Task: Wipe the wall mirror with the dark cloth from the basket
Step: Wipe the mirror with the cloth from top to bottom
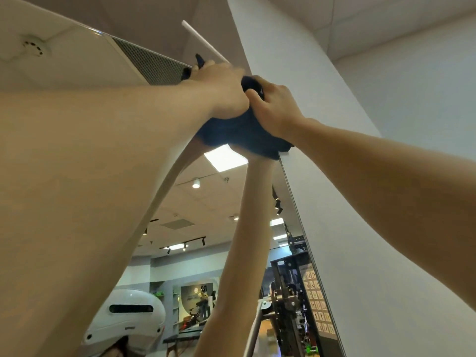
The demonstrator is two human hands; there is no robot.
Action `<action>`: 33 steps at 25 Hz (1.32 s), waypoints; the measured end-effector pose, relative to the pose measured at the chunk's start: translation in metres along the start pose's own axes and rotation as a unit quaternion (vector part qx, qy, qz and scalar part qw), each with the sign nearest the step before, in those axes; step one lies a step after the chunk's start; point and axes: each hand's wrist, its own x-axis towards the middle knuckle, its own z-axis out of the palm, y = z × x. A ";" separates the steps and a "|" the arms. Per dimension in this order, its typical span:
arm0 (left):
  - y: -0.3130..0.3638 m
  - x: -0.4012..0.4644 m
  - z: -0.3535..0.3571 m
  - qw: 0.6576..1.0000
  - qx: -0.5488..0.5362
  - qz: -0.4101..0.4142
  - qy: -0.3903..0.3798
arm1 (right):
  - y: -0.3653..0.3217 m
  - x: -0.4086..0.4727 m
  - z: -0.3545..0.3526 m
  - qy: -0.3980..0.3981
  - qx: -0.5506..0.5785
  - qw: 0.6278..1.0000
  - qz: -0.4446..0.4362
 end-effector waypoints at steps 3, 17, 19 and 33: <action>-0.001 -0.007 0.000 1.000 -0.007 -0.004 -0.020 | -0.002 -0.005 0.001 0.003 0.000 1.000 -0.003; 0.010 -0.066 -0.002 0.999 0.023 0.029 -0.015 | -0.035 -0.061 0.002 0.014 0.019 0.999 0.034; -0.002 -0.070 -0.006 0.999 0.024 0.032 -0.009 | -0.048 -0.058 0.007 0.015 0.005 0.999 0.038; -0.146 -0.104 -0.092 0.999 0.045 0.020 0.014 | -0.201 -0.003 0.074 0.061 0.003 0.998 0.012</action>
